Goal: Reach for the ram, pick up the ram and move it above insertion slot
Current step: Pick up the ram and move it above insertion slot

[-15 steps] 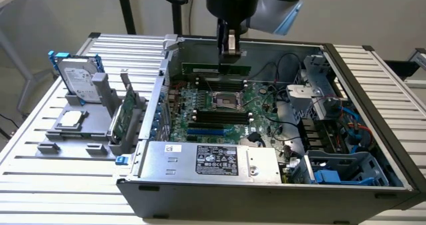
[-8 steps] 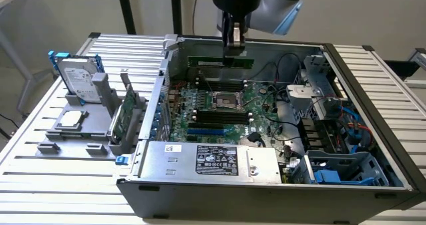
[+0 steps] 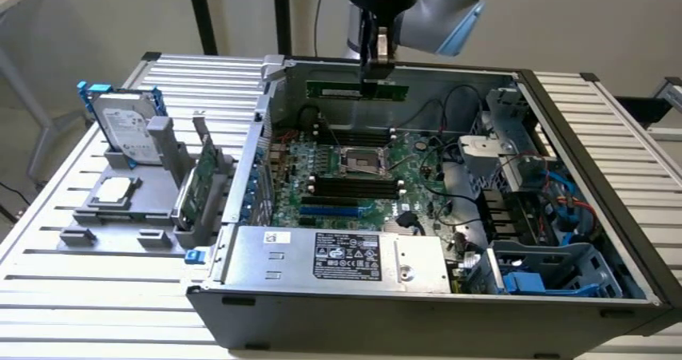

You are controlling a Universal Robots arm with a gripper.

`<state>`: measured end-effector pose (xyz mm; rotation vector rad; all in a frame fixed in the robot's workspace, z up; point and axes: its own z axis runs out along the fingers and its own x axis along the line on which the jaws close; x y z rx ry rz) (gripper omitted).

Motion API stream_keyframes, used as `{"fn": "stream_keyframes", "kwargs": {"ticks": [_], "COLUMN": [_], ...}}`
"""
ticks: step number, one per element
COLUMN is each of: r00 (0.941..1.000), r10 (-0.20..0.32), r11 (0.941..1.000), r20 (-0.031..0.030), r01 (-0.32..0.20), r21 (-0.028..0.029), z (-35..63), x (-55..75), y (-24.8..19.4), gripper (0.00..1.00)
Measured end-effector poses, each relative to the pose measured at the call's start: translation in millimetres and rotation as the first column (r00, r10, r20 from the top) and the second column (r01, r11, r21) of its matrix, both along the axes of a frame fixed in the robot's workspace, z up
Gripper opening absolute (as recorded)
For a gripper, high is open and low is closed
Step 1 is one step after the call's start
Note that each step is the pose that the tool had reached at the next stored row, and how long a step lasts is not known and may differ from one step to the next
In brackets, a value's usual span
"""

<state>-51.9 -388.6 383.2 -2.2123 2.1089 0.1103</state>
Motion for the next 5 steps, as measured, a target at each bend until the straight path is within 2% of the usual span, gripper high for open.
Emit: {"fn": "stream_keyframes", "kwargs": {"ticks": [5], "r00": [1.0000], "r10": [0.000], "r11": [1.0000], "r20": [0.0001], "r01": [0.000], "r21": [0.0002], "z": [-0.1], "x": [0.0], "y": [0.1], "gripper": [0.13]}}
